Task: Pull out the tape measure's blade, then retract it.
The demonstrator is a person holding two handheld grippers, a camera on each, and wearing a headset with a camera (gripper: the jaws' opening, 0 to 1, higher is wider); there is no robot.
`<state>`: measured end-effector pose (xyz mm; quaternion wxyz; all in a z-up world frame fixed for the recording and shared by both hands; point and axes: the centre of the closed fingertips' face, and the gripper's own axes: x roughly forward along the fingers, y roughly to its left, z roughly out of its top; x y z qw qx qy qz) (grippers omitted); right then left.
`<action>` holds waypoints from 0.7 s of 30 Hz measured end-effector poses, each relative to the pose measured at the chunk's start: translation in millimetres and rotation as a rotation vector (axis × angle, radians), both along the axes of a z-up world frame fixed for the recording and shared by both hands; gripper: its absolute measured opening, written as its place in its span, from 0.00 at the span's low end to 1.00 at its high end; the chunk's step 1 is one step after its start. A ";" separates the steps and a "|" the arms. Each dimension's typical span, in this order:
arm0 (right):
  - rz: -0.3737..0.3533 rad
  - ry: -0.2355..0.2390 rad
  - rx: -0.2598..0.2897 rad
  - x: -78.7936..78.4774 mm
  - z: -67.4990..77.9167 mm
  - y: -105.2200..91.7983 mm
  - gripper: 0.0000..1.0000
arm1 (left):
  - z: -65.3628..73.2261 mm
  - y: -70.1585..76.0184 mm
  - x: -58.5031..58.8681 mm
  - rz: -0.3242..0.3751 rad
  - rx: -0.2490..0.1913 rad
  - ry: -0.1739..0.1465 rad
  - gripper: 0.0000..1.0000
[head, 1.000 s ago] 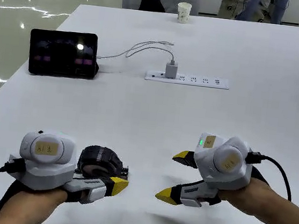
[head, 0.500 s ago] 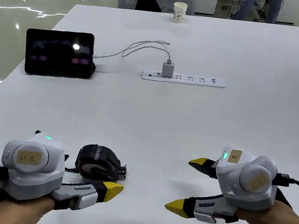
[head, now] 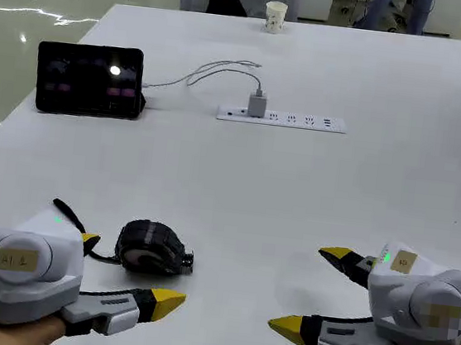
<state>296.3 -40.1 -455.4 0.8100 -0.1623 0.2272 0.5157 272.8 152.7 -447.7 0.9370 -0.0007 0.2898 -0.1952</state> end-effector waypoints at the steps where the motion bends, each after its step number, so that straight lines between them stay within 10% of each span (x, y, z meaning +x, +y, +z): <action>1: -0.009 0.007 0.003 -0.5 0.3 -1.3 0.75 | -0.2 0.4 -0.7 0.000 0.003 0.000 0.95; 21: -0.112 0.034 0.102 -14.7 10.4 -11.4 0.90 | 1.7 -9.5 -17.2 -0.073 0.013 -0.032 0.99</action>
